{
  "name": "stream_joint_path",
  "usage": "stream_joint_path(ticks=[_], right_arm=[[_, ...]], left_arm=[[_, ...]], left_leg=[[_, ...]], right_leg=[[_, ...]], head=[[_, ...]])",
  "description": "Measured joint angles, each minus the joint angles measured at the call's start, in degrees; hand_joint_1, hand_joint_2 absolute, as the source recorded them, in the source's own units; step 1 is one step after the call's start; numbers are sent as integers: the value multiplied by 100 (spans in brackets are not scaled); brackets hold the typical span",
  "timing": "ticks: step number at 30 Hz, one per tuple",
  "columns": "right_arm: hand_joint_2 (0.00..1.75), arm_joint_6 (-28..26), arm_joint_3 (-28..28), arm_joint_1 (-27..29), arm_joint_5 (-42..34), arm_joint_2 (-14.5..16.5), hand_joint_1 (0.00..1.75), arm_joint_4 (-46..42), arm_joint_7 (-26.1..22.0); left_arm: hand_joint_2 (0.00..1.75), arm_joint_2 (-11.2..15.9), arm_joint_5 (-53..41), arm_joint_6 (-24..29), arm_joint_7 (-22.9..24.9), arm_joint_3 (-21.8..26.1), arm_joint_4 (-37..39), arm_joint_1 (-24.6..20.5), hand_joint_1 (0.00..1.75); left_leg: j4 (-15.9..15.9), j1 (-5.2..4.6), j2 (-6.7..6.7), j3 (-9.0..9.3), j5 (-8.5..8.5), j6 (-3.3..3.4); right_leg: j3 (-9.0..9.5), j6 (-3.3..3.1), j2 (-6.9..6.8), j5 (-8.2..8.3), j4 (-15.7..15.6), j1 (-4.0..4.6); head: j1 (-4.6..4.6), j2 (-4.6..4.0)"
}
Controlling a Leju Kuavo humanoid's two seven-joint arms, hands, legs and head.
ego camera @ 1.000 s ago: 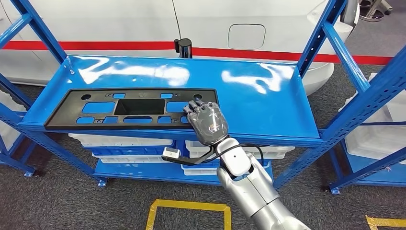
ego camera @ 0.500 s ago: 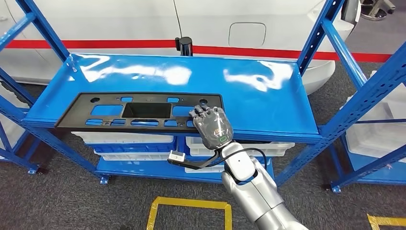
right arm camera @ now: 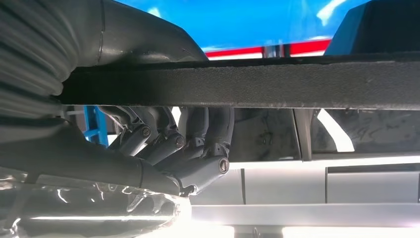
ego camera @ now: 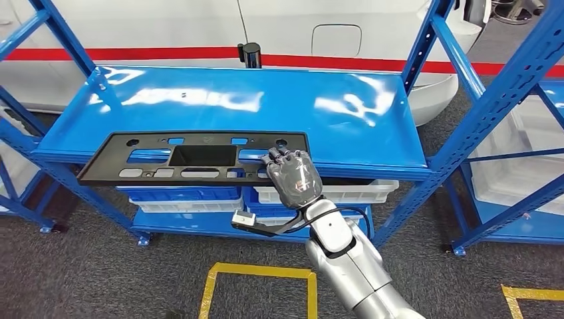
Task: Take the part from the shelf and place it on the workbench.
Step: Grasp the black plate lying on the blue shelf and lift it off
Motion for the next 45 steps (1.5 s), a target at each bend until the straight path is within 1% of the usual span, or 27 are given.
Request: stream_joint_path(ticks=[3,5,7,8,9,10,12,14,15,17,18,20,22,23,25,27,29,30,32,34,35,37,39,40,42,43,45], right_arm=[[175,5,-7,3,-11,3,175,-25,3],[175,9,-14,4,-13,-11,175,-42,4],[175,12,-17,16,-12,-27,175,-50,5],[175,14,-18,28,-10,-37,175,-51,6],[175,15,-20,43,-6,-47,175,-51,8],[175,16,-21,56,2,-56,175,-51,11],[175,17,-22,69,24,-64,175,-61,20],[175,17,-21,74,42,-47,175,-87,27],[175,18,-21,78,47,-35,175,-100,32],[175,23,-22,86,53,-20,175,-110,40],[175,28,-22,89,56,-11,175,-109,41],[175,36,-22,93,63,17,175,-108,43],[175,34,-22,98,68,48,175,-106,38],[175,33,-22,103,68,56,175,-102,35],[175,31,-22,121,69,64,175,-91,24],[175,31,-22,135,74,88,175,-86,10],[175,33,-21,135,76,146,175,-86,2],[175,34,-19,129,76,178,175,-85,1],[175,39,-13,120,76,234,175,-83,0],[175,48,-7,110,75,266,175,-77,-1],[175,54,-3,104,75,270,175,-73,-2],[175,65,3,99,74,269,175,-57,-2],[175,69,8,106,74,267,175,-37,-1],[175,73,9,108,75,267,175,-26,-1],[175,93,11,105,75,281,175,-10,0],[175,104,11,103,74,298,175,-7,2],[175,119,15,106,72,352,175,-2,5]], left_arm=[[175,-3,-5,2,-1,1,0,-8,0],[175,-7,-17,5,-1,2,0,-23,0],[175,-14,-36,7,-1,2,0,-31,0],[175,-18,-44,6,-1,2,0,-30,0],[175,-21,-49,5,-1,2,0,-29,0],[175,-23,-51,2,-1,3,0,-29,0],[175,-25,-49,-19,-13,3,-1,-30,0],[175,-22,-34,-45,-47,3,-2,-33,0],[175,-19,-19,-55,-63,4,-3,-33,0],[175,-13,13,-60,-84,13,-2,-26,0],[175,-11,26,-61,-90,17,-1,-20,0],[175,-8,45,-60,-98,22,1,-4,0],[175,-5,57,-51,-104,26,2,5,0],[175,-2,61,-46,-107,34,2,9,0],[175,4,75,-38,-118,64,2,26,0],[175,14,100,-30,-137,97,0,44,0],[175,33,120,-16,-159,116,-2,46,0],[175,40,125,-11,-167,122,-3,48,0],[175,44,126,-6,-173,128,-2,58,0],[175,44,128,-4,-172,138,-2,63,0],[175,42,129,-2,-170,146,-2,61,0],[175,35,129,1,-169,160,-2,62,0],[175,32,129,2,-168,166,-2,70,0],[175,30,130,3,-168,167,-2,72,0],[175,28,133,4,-168,168,-2,71,0],[175,27,134,5,-168,169,-2,70,0],[175,29,132,9,-163,172,-2,67,0]], left_leg=[[-115,-4,25,-63,196,108],[-225,22,54,-157,387,181],[-231,11,66,-305,525,198],[-224,10,71,-386,582,190],[-213,11,76,-466,636,178],[-195,14,80,-544,684,162],[-122,21,81,-691,753,111],[-27,6,77,-802,802,44],[2,-3,74,-834,828,14],[21,7,69,-874,877,-47],[55,24,66,-910,827,-74],[366,58,56,-1055,455,-138],[1066,72,43,-1278,-76,-190],[1411,78,37,-1360,-225,-204],[1636,83,31,-1285,-170,-195],[1052,79,24,-793,98,-136],[276,49,9,-250,150,-57],[44,24,1,-105,127,-20],[-59,-18,2,-85,163,39],[-159,-4,30,-119,301,129],[-212,9,42,-154,380,170],[-253,19,53,-278,508,212],[-244,17,61,-419,611,201],[-231,17,65,-488,657,189],[-165,23,68,-632,730,150],[-112,19,68,-702,751,125],[-14,3,68,-808,795,58]], right_leg=[[-53,88,-9,33,-4,13],[-221,38,-13,-312,342,27],[-421,-5,-15,-793,1070,7],[-468,23,-15,-917,1397,-3],[-435,82,-16,-932,1575,-15],[-301,153,-17,-855,1538,-25],[249,249,-21,-686,862,-55],[747,213,-14,-739,120,-43],[846,172,-9,-798,-54,-28],[821,85,-10,-770,-87,-29],[788,25,-14,-731,-83,-45],[689,-106,-25,-625,-88,-76],[566,-162,-28,-522,-80,-54],[501,-165,-29,-473,-76,-42],[380,-154,-31,-388,-63,-19],[291,-135,-26,-318,-50,-2],[245,-87,-23,-255,-50,18],[238,-50,-24,-224,-54,19],[228,41,-29,-155,-83,15],[149,68,-30,-230,-4,33],[68,45,-29,-377,156,44],[-167,-18,-27,-859,842,32],[-298,32,-27,-1112,1500,4],[-247,100,-28,-1065,1589,-9],[178,238,-29,-795,1123,-40],[471,261,-30,-742,698,-55],[881,200,-24,-793,25,-38]], head=[[-17,0],[11,0],[38,0],[45,0],[49,0],[55,0],[62,0],[64,0],[58,0],[41,0],[36,0],[23,0],[8,0],[6,0],[6,0],[5,0],[10,0],[9,0],[-1,0],[3,0],[16,0],[44,0],[60,0],[64,0],[71,0],[75,0],[69,0]])
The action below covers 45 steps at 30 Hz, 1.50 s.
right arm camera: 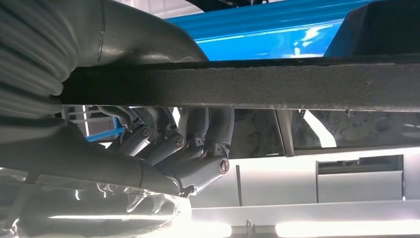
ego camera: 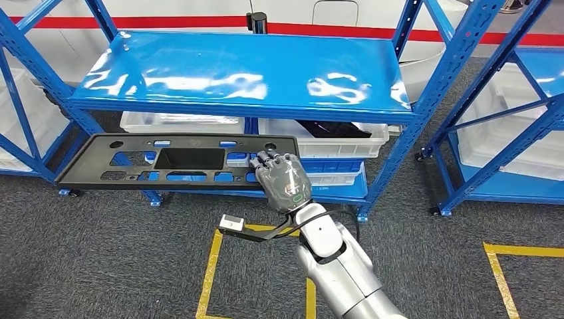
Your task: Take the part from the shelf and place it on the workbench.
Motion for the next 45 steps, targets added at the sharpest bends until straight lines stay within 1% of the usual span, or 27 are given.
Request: stream_joint_path(ticks=[2,4,5,7,8,9,10,11,13,14,16,18,20,22,24,25,26,28,29,31,34,36,38,40,41,42,45], right_arm=[[175,1,11,4,-7,43,175,15,-1],[175,-1,20,0,-18,73,175,42,-2],[175,-1,22,-2,-23,89,175,55,-6],[175,-7,23,-6,-40,120,175,85,-24],[175,-13,24,-6,-55,129,175,105,-41],[175,-19,25,-6,-72,135,175,127,-56],[175,-26,25,-6,-88,137,175,152,-75],[175,-29,25,-6,-101,139,175,176,-88],[175,-34,25,-10,-112,153,175,210,-108],[175,-35,24,-19,-115,168,175,218,-111],[175,-40,24,-48,-120,202,175,232,-117],[175,-47,25,-74,-126,226,175,247,-127],[175,-51,25,-89,-132,231,175,263,-133],[175,-54,26,-99,-134,226,175,285,-134],[175,-56,27,-97,-134,211,175,314,-135],[175,-57,27,-91,-134,200,175,329,-135],[175,-57,27,-87,-134,190,175,343,-135],[175,-57,27,-86,-134,185,175,357,-135],[175,-58,27,-90,-134,189,175,360,-135],[175,-61,27,-100,-134,197,175,360,-135],[175,-66,27,-103,-134,203,175,361,-135],[175,-78,27,-104,-142,216,175,362,-135],[175,-93,27,-104,-152,228,175,364,-135],[175,-101,26,-98,-161,231,175,376,-135],[175,-103,25,-93,-165,231,175,382,-135],[175,-103,25,-89,-168,231,175,386,-135],[175,-103,25,-93,-179,236,175,386,-134]], left_arm=[[175,3,-3,8,6,8,0,0,0],[175,10,1,18,9,31,1,9,0],[175,14,3,22,9,44,2,15,0],[175,23,10,28,9,69,2,18,0],[175,27,17,30,8,79,2,19,0],[175,31,24,31,7,88,2,20,0],[175,34,28,31,6,93,2,21,0],[175,37,32,31,4,95,2,22,0],[175,43,32,31,0,97,2,18,0],[175,48,31,31,-4,97,2,12,0],[175,57,30,31,-17,97,1,6,0],[175,63,28,36,-29,97,0,10,0],[175,61,18,38,-40,98,0,11,0],[175,56,10,29,-53,99,0,7,0],[175,55,12,22,-62,99,0,11,0],[175,54,15,21,-67,99,0,15,0],[175,53,20,21,-70,99,0,18,0],[175,48,29,17,-76,100,0,20,0],[175,44,32,16,-77,100,0,19,0],[175,40,32,15,-80,101,0,18,0],[175,37,33,16,-87,109,1,26,0],[175,39,39,20,-93,129,2,32,0],[175,40,46,24,-98,155,2,36,0],[175,41,51,24,-102,179,2,47,0],[175,41,53,25,-104,189,2,54,0],[175,42,55,27,-108,195,2,58,0],[175,43,55,33,-116,217,2,47,0]], left_leg=[[30,-6,-3,-46,64,-64],[85,24,-10,-100,0,-123],[223,40,-16,-164,-169,-156],[840,62,-31,-390,-699,-217],[1234,68,-37,-511,-920,-238],[1551,75,-40,-589,-1031,-250],[1692,80,-40,-579,-1020,-251],[1621,83,-40,-457,-916,-245],[916,84,-45,76,-642,-207],[508,76,-53,353,-587,-182],[53,41,-70,635,-591,-127],[-22,14,-68,636,-552,-57],[-97,22,-46,600,-449,43],[-141,26,-30,513,-339,123],[-135,16,-29,395,-254,146],[-130,14,-29,345,-217,144],[-123,13,-31,301,-185,136],[-90,13,-37,237,-139,107],[-59,-1,-39,207,-127,86],[-11,-15,-38,158,-101,27],[5,7,-40,103,-63,-83],[286,39,-49,-32,-312,-155],[996,71,-55,-320,-772,-228],[1582,97,-56,-523,-1017,-278],[1585,110,-54,-477,-980,-290],[1339,123,-52,-299,-843,-292],[213,128,-59,394,-461,-248]], right_leg=[[43,-90,7,-49,-146,32],[-5,-191,-2,23,-141,-12],[-42,-257,-9,74,-144,-31],[-146,-346,-16,180,-142,-32],[-210,-359,-18,229,-138,-22],[-272,-355,-19,272,-133,-14],[-330,-346,-20,310,-126,-8],[-382,-335,-20,345,-118,-4],[-456,-303,-15,396,-96,-3],[-483,-276,-12,419,-87,8],[-512,-201,-12,468,-84,27],[-536,-120,-15,520,-96,39],[-641,-103,-13,419,44,44],[-911,-154,-8,61,644,42],[-1188,-167,-7,-298,1418,37],[-1212,-140,-7,-368,1587,36],[-1113,-97,-7,-351,1518,36],[-577,-20,-9,-129,716,36],[-319,-20,-9,-20,284,45],[-73,-85,-8,98,-175,68],[-108,-218,-6,195,-195,50],[-149,-305,-13,278,-214,-8],[-222,-349,-20,337,-211,-14],[-295,-347,-22,381,-198,-8],[-322,-340,-21,397,-189,-7],[-340,-331,-19,408,-178,-8],[-376,-289,-16,429,-144,19]], head=[[-16,0],[-25,0],[-32,0],[-50,0],[-57,0],[-59,0],[-59,0],[-60,0],[-62,0],[-61,0],[-62,0],[-67,0],[-63,0],[-42,0],[-23,0],[-19,0],[-13,0],[-5,0],[-4,0],[-7,0],[-10,0],[-25,0],[-49,0],[-57,0],[-59,0],[-61,0],[-58,0]])
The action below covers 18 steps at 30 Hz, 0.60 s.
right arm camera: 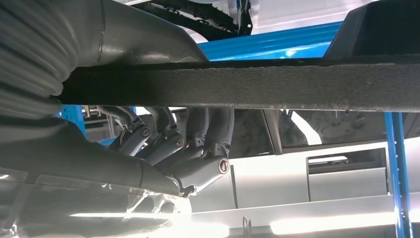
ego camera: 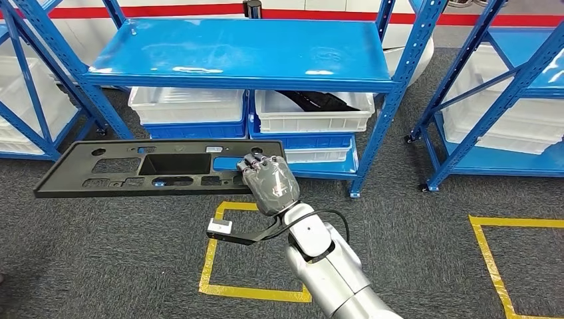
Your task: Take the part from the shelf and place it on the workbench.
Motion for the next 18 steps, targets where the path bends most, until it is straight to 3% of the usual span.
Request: stream_joint_path(ticks=[1,5,7,9,10,11,12,14,16,18], right_arm=[[175,-1,0,-4,-4,6,175,-1,3],[175,-3,-1,-6,-10,19,175,-2,15],[175,-8,-1,-4,-9,8,175,-3,19],[175,-13,-2,12,-9,-14,175,-3,22],[175,-13,-2,28,-7,-28,175,-3,25],[175,-13,-2,43,-2,-41,175,-3,27],[175,-12,-2,55,8,-51,175,-3,28],[175,-11,-2,60,27,-54,175,-3,31],[175,-13,-3,54,40,-47,175,-7,32],[175,-13,-7,53,46,-43,175,-9,34]], left_arm=[[175,1,-2,0,-2,8,0,-4,0],[175,-1,-12,0,-3,25,0,0,0],[175,-10,-21,-1,-3,26,0,-8,0],[175,-15,-26,-2,-3,26,0,-11,0],[175,-15,-26,-2,-3,26,0,-9,0],[175,-15,-28,-2,-3,26,0,-7,0],[175,-15,-34,-2,-2,27,0,-7,0],[175,-16,-45,-2,-1,28,0,-9,0],[175,-15,-51,-1,-2,28,0,-14,0],[175,-17,-52,0,-3,28,0,-13,0]], left_leg=[[-160,-16,-5,79,24,29],[-268,-55,10,36,126,214],[-322,-52,28,0,207,312],[-323,-78,31,-73,263,355],[-320,-86,31,-111,291,360],[-316,-92,29,-145,316,355],[-309,-95,26,-173,338,345],[-273,-98,22,-216,366,315],[-227,-116,21,-258,386,261],[-222,-120,22,-287,425,183]], right_leg=[[-19,25,-1,15,7,14],[-124,148,1,17,58,22],[-338,118,4,-262,513,19],[-671,75,6,-640,1324,9],[-771,86,6,-747,1607,7],[-765,117,6,-768,1682,6],[-624,163,6,-695,1488,6],[-125,224,4,-447,636,6],[184,199,6,-288,65,23],[191,125,13,-228,8,53]], head=[[2,0],[16,0],[36,0],[50,0],[52,0],[55,0],[57,0],[61,0],[59,0],[51,0]])
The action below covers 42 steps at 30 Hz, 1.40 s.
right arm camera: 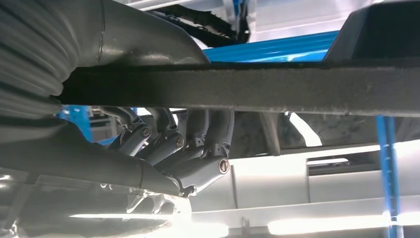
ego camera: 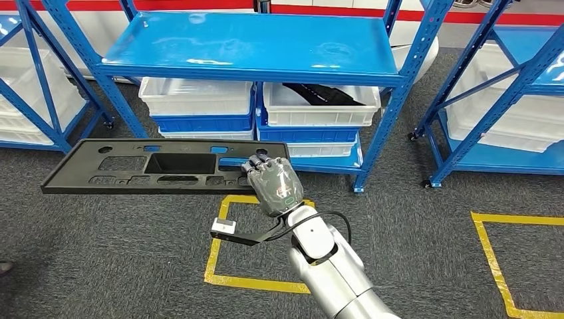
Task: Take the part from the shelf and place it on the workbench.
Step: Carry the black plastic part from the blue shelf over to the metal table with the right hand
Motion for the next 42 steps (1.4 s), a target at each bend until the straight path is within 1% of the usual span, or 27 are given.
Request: stream_joint_path(ticks=[2,3,4,6,7,8,9,11,13,17,19,20,22,23,24,25,27,29,30,33,34,36,38,39,40,41,42], right_arm=[[175,0,-2,0,1,5,175,-1,1],[175,0,-2,-1,1,11,175,-1,1],[175,1,-1,-2,1,17,175,-2,1],[175,6,-1,-3,0,23,175,1,0],[175,11,-2,-4,-1,23,175,5,-1],[175,16,-2,-5,-1,22,175,9,-1],[175,21,-2,-9,-1,23,175,13,-3],[175,30,-2,-30,-1,37,175,15,-7],[175,36,-3,-73,-1,61,175,17,-9],[175,39,-7,-107,-8,87,175,26,-8],[175,39,-16,-111,-10,82,175,30,-2],[175,39,-25,-114,-14,75,175,33,3],[175,37,-44,-111,-22,52,175,47,18],[175,35,-51,-104,-25,37,175,57,24],[175,32,-56,-95,-26,19,175,70,28],[175,29,-59,-87,-25,4,175,82,28],[175,23,-61,-77,-19,-12,175,98,28],[175,18,-63,-75,-17,-10,175,103,27],[175,15,-67,-74,-16,-10,175,103,28],[175,4,-90,-71,-15,-14,175,103,49],[175,-1,-97,-71,-16,-13,175,103,58],[175,-14,-111,-72,-17,-11,175,103,75],[175,-23,-143,-66,-18,-22,175,103,86],[175,-26,-166,-60,-17,-33,175,103,87],[175,-26,-189,-53,-16,-45,175,103,89],[175,-27,-210,-47,-14,-54,175,101,92],[175,-28,-227,-44,-12,-58,175,91,95]], left_arm=[[175,1,-1,1,1,0,0,5,0],[175,3,-1,1,2,0,0,6,0],[175,5,-1,0,2,0,0,6,0],[175,7,-2,-3,2,0,0,7,0],[175,7,-2,-8,2,0,0,7,0],[175,7,-3,-15,2,0,0,8,0],[175,7,-5,-24,2,0,0,6,0],[175,7,-19,-39,2,-1,0,-9,0],[175,8,-52,-52,2,-2,0,-37,0],[175,9,-111,-86,17,-2,0,-56,0],[175,-1,-129,-90,27,-2,-1,-69,0],[175,-8,-134,-93,30,-2,-2,-80,0],[175,-21,-137,-98,41,-2,-2,-97,0],[175,-24,-137,-101,47,-2,-2,-99,0],[175,-27,-136,-101,53,-2,-1,-99,0],[175,-29,-136,-101,56,-2,-1,-98,0],[175,-41,-136,-102,59,-2,-1,-99,0],[175,-51,-135,-103,59,-2,-2,-102,0],[175,-54,-136,-103,59,-2,-2,-103,0],[175,-57,-152,-104,60,-2,0,-100,0],[175,-56,-162,-104,61,-2,0,-99,0],[175,-52,-177,-105,62,-2,0,-100,0],[175,-48,-184,-105,66,-2,0,-98,0],[175,-46,-186,-105,69,-2,0,-96,0],[175,-44,-189,-105,73,-2,0,-94,0],[175,-42,-191,-105,75,-2,0,-93,0],[175,-39,-194,-105,76,-2,0,-94,0]], left_leg=[[40,29,-2,-46,-28,-66],[170,42,-5,-107,-146,-97],[409,57,-9,-210,-334,-126],[1159,76,-12,-502,-791,-191],[1470,82,-12,-612,-928,-212],[1606,85,-11,-631,-961,-221],[1500,87,-10,-528,-883,-216],[760,85,-13,-50,-578,-168],[142,58,-20,318,-413,-99],[-4,13,-23,353,-362,7],[-89,29,-1,355,-278,94],[-131,40,9,345,-233,137],[-150,41,17,291,-176,185],[-146,39,18,257,-156,185],[-138,37,18,226,-139,180],[-127,37,17,199,-125,170],[-80,36,11,156,-112,143],[-15,16,5,112,-115,93],[7,9,3,90,-109,57],[16,32,2,39,-72,-56],[72,46,1,5,-130,-88],[495,71,0,-179,-463,-145],[1214,78,-1,-466,-863,-187],[1461,79,-1,-553,-949,-194],[1520,79,0,-549,-929,-191],[1353,78,0,-429,-809,-174],[1009,76,-1,-216,-631,-142]], right_leg=[[-31,-87,2,69,-9,-44],[-47,-130,0,106,-20,-72],[-71,-165,-2,137,-26,-93],[-138,-202,-8,185,-22,-76],[-170,-207,-10,205,-18,-67],[-200,-203,-11,225,-12,-59],[-222,-194,-9,238,-6,-55],[-243,-173,-4,256,7,-48],[-266,-135,-2,279,17,-14],[-303,-38,-6,334,-2,10],[-387,-15,-2,246,117,20],[-495,-30,-1,114,337,25],[-823,-74,0,-259,1093,7],[-973,-70,0,-403,1462,-3],[-1039,-42,0,-469,1662,-14],[-989,4,0,-447,1635,-25],[-541,109,-4,-203,902,-55],[-145,122,-3,-10,195,-62],[-82,93,0,24,59,-55],[-119,-27,7,94,42,-62],[-130,-69,6,123,35,-81],[-160,-136,4,169,20,-106],[-197,-167,0,192,25,-85],[-215,-177,-1,203,30,-73],[-232,-182,-2,211,38,-62],[-244,-183,1,216,48,-54],[-248,-184,7,220,56,-45]], head=[[-5,0],[-16,0],[-31,0],[-56,0],[-58,0],[-58,0],[-58,0],[-61,0],[-58,0],[-57,0],[-44,0],[-35,0],[-18,0],[-15,0],[-11,0],[-8,0],[0,0],[2,0],[0,0],[-1,0],[-7,0],[-34,0],[-54,0],[-55,0],[-56,0],[-56,0],[-57,0]])
